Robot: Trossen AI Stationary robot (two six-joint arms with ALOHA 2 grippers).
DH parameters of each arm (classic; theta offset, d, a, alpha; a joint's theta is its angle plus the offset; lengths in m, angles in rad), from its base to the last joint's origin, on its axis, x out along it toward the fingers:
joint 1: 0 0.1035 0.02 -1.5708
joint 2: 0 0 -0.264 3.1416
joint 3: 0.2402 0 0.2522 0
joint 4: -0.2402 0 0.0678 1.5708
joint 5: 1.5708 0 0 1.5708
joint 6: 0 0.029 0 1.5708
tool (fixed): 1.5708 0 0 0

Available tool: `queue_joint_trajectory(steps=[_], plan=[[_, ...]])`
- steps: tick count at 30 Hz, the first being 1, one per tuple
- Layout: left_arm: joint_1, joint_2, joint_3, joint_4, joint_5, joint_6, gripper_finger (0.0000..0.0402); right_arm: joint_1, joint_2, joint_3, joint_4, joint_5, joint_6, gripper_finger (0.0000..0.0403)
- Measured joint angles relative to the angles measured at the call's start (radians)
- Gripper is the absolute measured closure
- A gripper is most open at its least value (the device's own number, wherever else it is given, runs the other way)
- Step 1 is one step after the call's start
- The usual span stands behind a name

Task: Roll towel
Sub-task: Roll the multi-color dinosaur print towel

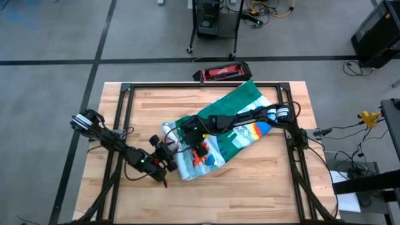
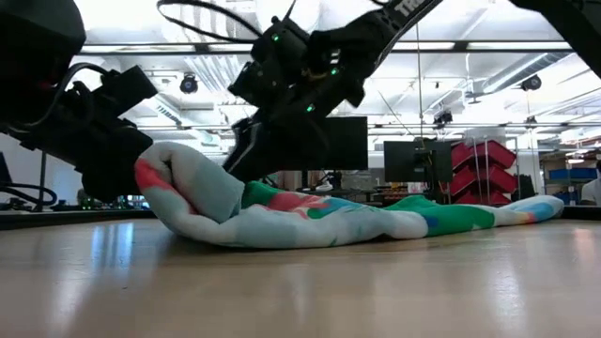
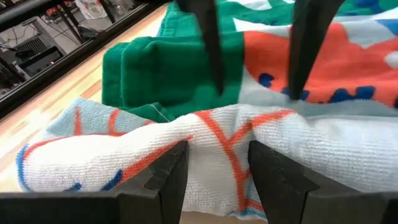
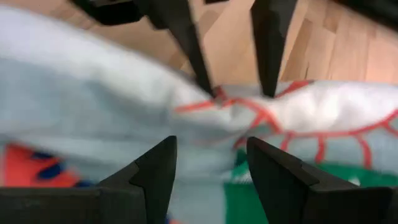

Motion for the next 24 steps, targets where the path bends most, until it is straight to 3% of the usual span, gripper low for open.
queue_joint_trajectory(steps=[5, 11, 16, 24], plan=[[0.0, 0.0, 0.0, -0.001, 0.0, 0.003, 0.0246, 0.032, -0.069, -0.084, 0.011, -0.026, 0.067, 0.0222], [0.002, 0.0, 0.0, 0.012, -0.007, 0.028, 0.0246, 0.094, -0.087, -0.217, 0.202, -0.061, 0.218, 0.0222], [0.02, 0.003, 0.0, 0.087, -0.007, 0.072, 0.0246, 0.126, -0.033, -0.271, 0.396, -0.054, 0.327, 0.0222], [0.052, 0.03, 0.0, 0.213, 0.024, 0.163, 0.0246, 0.174, 0.048, -0.26, 0.459, 0.015, 0.365, 0.0222]])
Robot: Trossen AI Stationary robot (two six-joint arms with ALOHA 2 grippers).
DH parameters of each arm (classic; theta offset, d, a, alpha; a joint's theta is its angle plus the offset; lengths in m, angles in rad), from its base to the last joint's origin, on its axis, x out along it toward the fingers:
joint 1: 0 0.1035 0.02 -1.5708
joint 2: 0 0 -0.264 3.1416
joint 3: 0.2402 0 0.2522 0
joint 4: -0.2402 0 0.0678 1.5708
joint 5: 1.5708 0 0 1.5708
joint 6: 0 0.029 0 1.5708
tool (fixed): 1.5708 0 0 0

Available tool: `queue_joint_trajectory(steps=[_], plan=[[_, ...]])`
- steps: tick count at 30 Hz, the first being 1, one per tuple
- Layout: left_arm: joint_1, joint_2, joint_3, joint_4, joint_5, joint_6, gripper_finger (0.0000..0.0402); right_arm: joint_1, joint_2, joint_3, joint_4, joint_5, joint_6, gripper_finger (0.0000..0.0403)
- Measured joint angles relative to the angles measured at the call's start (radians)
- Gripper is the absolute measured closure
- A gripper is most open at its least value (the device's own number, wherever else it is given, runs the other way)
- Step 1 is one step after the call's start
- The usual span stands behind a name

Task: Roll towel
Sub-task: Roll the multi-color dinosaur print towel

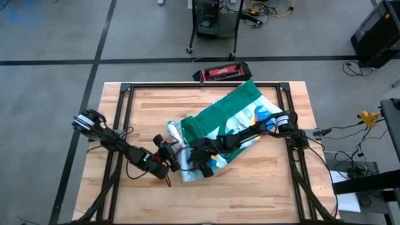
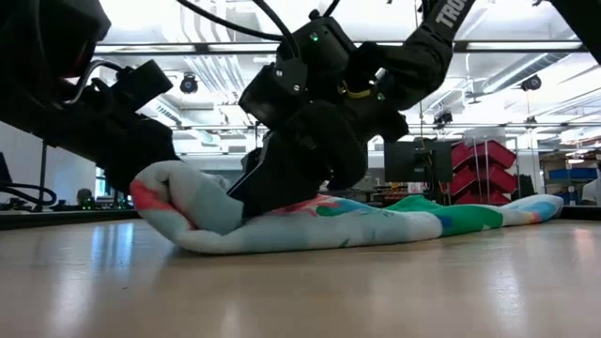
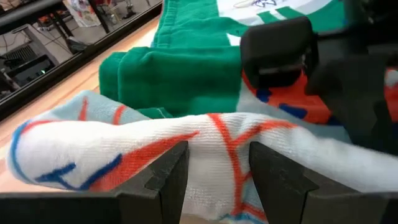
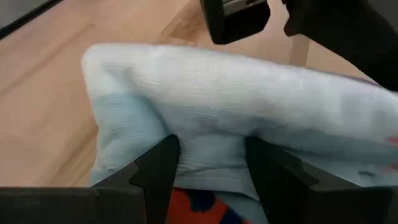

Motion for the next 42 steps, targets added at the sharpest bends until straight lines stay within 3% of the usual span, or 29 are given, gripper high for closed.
queue_joint_trajectory(steps=[14, 19, 26, 32, 42], plan=[[0.048, 0.022, 0.0, 0.057, 0.031, 0.051, 0.0246, -0.002, -0.181, -0.052, -0.205, 0.071, -0.056, 0.0222], [0.051, 0.022, 0.0, 0.061, 0.03, 0.051, 0.0246, 0.0, -0.181, -0.102, -0.118, 0.062, 0.009, 0.0222], [0.064, 0.022, 0.0, 0.084, 0.034, 0.05, 0.0246, 0.031, -0.083, -0.103, 0.061, 0.063, 0.103, 0.0222], [0.087, 0.025, 0.012, 0.091, 0.066, 0.062, 0.0246, 0.039, -0.068, -0.071, 0.029, 0.082, 0.104, 0.0222], [0.098, 0.026, 0.062, 0.089, 0.082, 0.163, 0.0246, 0.035, -0.233, -0.143, -0.081, 0.15, 0.058, 0.0222]])
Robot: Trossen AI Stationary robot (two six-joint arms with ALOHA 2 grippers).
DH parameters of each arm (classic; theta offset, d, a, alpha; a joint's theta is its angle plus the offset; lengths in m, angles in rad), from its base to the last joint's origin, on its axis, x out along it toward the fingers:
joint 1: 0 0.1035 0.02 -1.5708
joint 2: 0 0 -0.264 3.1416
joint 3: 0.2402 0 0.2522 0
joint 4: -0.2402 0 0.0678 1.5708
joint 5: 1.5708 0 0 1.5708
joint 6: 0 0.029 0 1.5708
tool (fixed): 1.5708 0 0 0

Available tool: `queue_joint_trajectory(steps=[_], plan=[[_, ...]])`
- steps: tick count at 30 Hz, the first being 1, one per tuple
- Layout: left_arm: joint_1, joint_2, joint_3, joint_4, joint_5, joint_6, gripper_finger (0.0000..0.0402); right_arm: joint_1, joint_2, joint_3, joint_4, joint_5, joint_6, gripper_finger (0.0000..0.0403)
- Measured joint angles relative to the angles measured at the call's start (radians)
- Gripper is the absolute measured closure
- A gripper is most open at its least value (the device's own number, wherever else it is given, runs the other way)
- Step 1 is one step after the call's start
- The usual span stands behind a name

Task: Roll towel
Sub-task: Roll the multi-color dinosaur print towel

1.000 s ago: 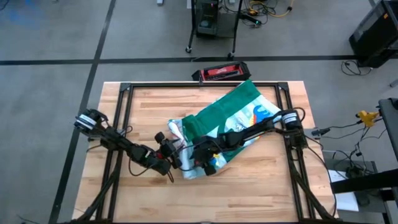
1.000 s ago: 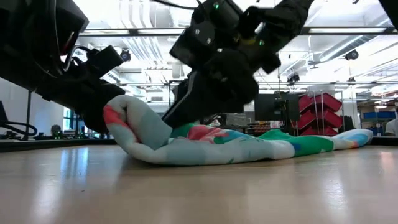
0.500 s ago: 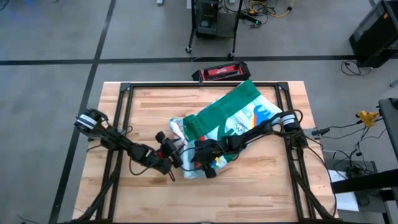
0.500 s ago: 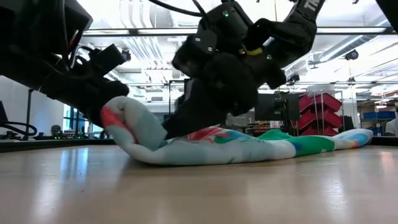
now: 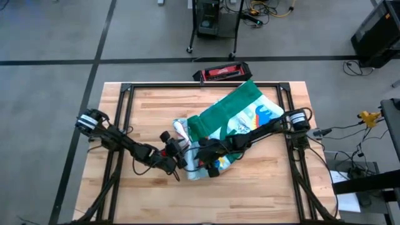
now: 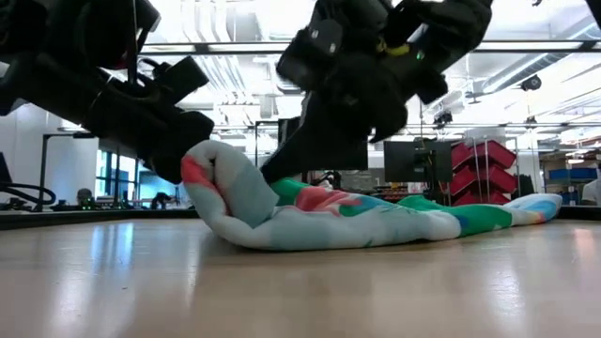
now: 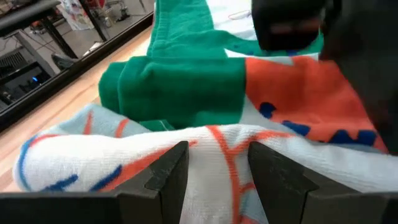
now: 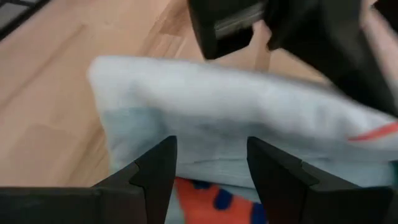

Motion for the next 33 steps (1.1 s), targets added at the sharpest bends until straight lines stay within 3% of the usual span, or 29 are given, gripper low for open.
queue_joint_trajectory(steps=[4, 9, 15, 24, 33], plan=[[0.006, 0.0, 0.004, 0.003, 0.0, 0.007, 0.0246, 0.015, -0.048, -0.011, 0.028, 0.001, -0.004, 0.0222], [0.024, 0.0, 0.003, 0.004, 0.004, 0.011, 0.0246, 0.042, -0.013, 0.057, 0.036, 0.001, -0.007, 0.0222], [0.048, 0.021, 0.006, 0.007, 0.033, 0.022, 0.0246, 0.062, 0.056, 0.161, -0.069, 0.001, -0.017, 0.0222], [0.069, 0.07, 0.007, 0.038, 0.058, 0.021, 0.0246, 0.065, 0.076, 0.211, -0.137, 0.002, 0.001, 0.0223], [0.07, 0.073, 0.007, 0.044, 0.061, 0.022, 0.0246, 0.065, 0.075, 0.207, -0.21, 0.018, -0.007, 0.0255]])
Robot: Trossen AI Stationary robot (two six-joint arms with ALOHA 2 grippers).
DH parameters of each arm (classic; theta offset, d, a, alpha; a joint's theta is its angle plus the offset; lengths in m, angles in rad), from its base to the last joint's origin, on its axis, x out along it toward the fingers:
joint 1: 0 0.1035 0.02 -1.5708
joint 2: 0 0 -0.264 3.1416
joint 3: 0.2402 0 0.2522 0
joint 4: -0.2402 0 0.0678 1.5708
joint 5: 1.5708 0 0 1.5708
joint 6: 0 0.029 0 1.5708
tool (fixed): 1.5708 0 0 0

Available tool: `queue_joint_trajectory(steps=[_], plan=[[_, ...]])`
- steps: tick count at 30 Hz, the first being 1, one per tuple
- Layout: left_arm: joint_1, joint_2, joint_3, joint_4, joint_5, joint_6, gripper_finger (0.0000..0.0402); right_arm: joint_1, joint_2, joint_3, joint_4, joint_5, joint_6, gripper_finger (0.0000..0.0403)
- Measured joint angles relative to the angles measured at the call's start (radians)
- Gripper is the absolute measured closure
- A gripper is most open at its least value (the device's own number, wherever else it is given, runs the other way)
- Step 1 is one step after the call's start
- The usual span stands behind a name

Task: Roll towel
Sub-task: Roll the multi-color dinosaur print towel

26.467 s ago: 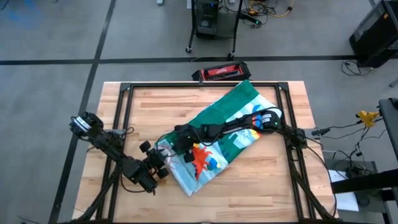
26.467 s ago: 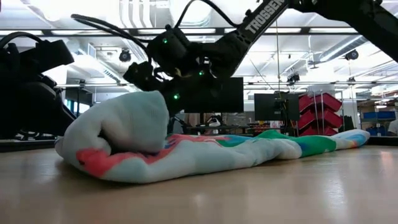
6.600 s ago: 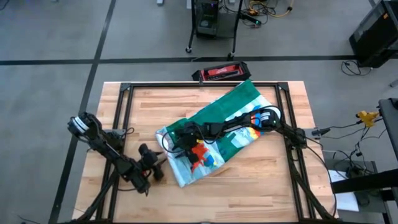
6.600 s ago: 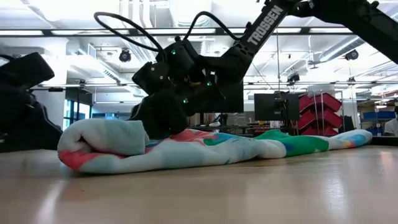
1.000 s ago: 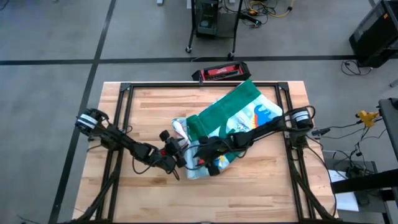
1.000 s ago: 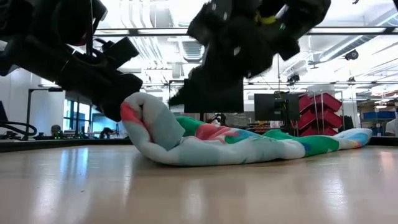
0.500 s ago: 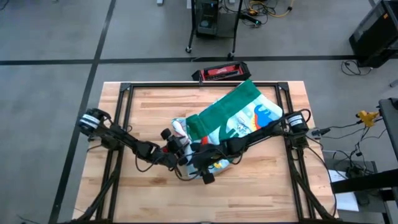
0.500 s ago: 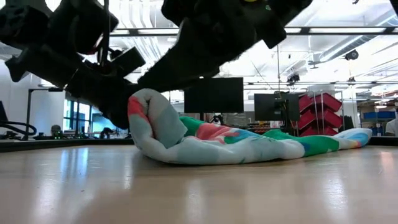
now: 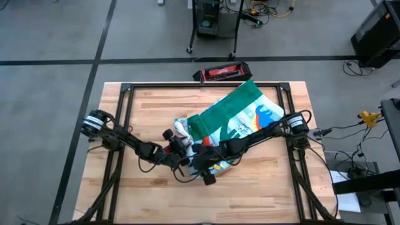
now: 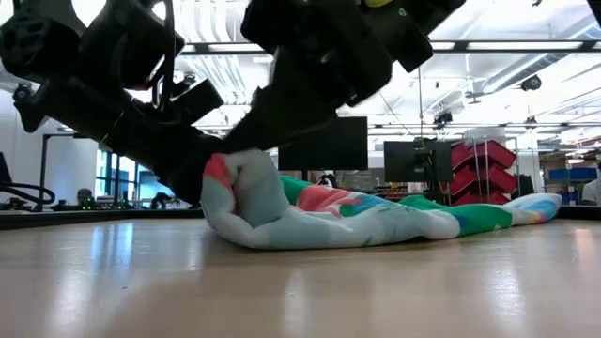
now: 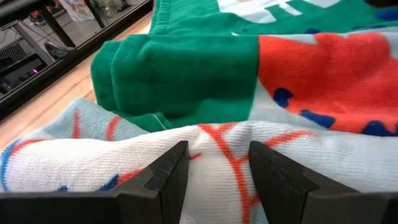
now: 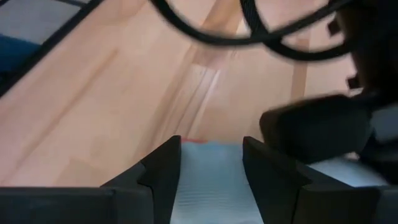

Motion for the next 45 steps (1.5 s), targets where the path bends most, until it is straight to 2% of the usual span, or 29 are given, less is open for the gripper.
queue_joint_trajectory(steps=[6, 11, 14, 21, 25, 34, 39, 45], plan=[[0.0, 0.0, 0.0, -0.001, 0.001, 0.0, 0.0246, -0.001, -0.002, -0.006, -0.096, 0.023, -0.011, 0.0295], [0.003, 0.0, -0.001, -0.001, 0.003, 0.0, 0.0246, 0.005, -0.003, -0.022, -0.089, 0.027, -0.005, 0.0314], [0.003, 0.0, -0.001, -0.002, 0.003, 0.0, 0.0246, 0.012, -0.003, -0.054, -0.026, 0.033, 0.022, 0.0316], [0.003, 0.0, -0.001, -0.002, 0.007, 0.0, 0.0246, 0.048, 0.003, -0.162, 0.244, 0.039, 0.108, 0.03], [0.003, 0.004, -0.001, -0.002, 0.008, 0.0, 0.0246, 0.066, -0.019, -0.173, 0.259, 0.033, 0.116, 0.0288], [0.004, 0.026, -0.001, 0.008, 0.01, -0.001, 0.0246, 0.085, -0.13, -0.206, 0.05, 0.258, 0.115, 0.0272], [0.004, 0.026, -0.001, 0.01, 0.016, 0.0, 0.0246, 0.085, -0.132, -0.252, 0.055, 0.321, 0.16, 0.0281], [0.004, 0.026, -0.002, 0.01, 0.019, 0.0, 0.0246, 0.093, -0.145, -0.262, 0.088, 0.388, 0.157, 0.0312]])
